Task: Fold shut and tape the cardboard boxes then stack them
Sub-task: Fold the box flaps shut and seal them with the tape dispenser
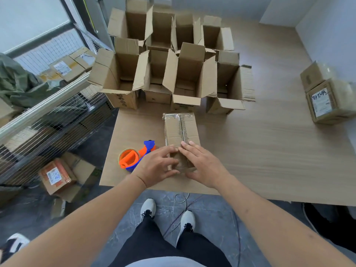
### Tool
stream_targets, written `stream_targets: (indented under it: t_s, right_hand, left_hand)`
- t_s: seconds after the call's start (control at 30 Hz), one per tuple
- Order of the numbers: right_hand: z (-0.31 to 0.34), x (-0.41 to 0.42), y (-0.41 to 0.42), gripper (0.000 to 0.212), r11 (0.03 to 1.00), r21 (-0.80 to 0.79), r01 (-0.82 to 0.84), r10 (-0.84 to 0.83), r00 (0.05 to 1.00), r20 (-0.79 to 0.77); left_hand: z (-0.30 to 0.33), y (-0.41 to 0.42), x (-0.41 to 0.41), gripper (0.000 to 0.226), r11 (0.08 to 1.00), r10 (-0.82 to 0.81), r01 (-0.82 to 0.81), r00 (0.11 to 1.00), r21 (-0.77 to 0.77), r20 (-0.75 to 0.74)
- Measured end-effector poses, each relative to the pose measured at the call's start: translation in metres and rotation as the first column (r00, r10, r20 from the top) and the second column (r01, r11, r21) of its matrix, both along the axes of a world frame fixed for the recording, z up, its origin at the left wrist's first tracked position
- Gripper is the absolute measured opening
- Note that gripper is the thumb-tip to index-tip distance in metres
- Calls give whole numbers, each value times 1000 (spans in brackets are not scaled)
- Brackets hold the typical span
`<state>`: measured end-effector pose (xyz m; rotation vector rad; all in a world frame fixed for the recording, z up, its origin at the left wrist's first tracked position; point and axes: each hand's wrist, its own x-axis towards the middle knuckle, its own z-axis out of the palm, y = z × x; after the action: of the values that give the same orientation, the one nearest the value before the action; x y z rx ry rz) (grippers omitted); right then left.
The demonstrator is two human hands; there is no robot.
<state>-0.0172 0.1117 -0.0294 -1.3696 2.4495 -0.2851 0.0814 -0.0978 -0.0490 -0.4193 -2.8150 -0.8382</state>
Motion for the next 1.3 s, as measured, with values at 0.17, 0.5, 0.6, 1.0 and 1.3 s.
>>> stream_targets:
  t_s: [0.17,0.5,0.6,1.0,1.3]
  right_hand:
    - [-5,-4,33,74,998,-39,-44,42,997,-61]
    - [-13,-1,64,49,933,-350,83,-105,993,-43]
    - [-12,0,79,19,829,-488,272,-329,944,-33]
    - [-15,27,64,18,557,-194,807,-733,588,342]
    - [-9,28,57,82,647,-65,760,-697,624,355]
  left_hand:
    - [-5,42,5,24,996,76,-77,997,46,34]
    - [7,64,7,30,977,205,-212,965,25,162]
    - [9,70,7,30,965,246,-259,945,36,214]
    - [5,103,4,33,925,357,-379,892,30,277]
    - [7,98,7,66,968,241,-252,909,-11,339]
